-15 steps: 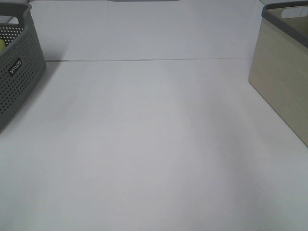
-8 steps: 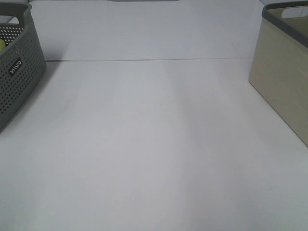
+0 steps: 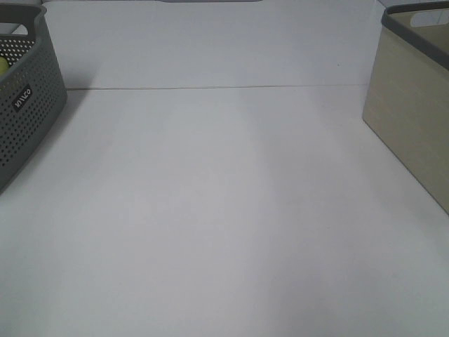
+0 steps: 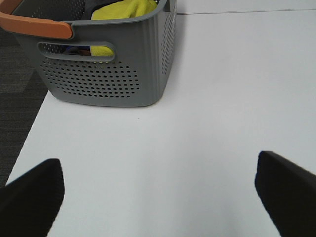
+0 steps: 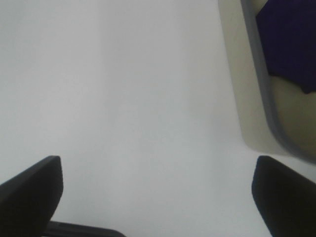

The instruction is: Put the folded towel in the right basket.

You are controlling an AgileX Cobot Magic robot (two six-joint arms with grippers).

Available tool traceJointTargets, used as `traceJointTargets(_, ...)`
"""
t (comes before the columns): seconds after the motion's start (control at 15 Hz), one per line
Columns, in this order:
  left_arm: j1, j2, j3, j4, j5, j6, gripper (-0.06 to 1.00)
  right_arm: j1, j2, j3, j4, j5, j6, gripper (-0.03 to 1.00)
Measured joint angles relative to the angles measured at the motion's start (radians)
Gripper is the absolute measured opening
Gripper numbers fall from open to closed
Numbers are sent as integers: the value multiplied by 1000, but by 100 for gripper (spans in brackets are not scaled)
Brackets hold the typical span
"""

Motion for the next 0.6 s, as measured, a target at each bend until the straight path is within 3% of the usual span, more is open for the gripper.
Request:
traceJointTargets(0.07, 0, 0, 0, 0, 0, 0, 99, 0, -230, 216, 8, -28, 0, 94)
traceJointTargets(0.13, 0, 0, 0, 0, 0, 0, 99, 0, -337, 313, 8, -39, 0, 94)
traceJointTargets(0.4, 0, 0, 0, 0, 0, 0, 99, 0, -691, 547, -21, -98, 0, 94)
traceJointTargets(0.6, 0, 0, 0, 0, 0, 0, 99, 0, -923, 641, -65, -114, 0, 94)
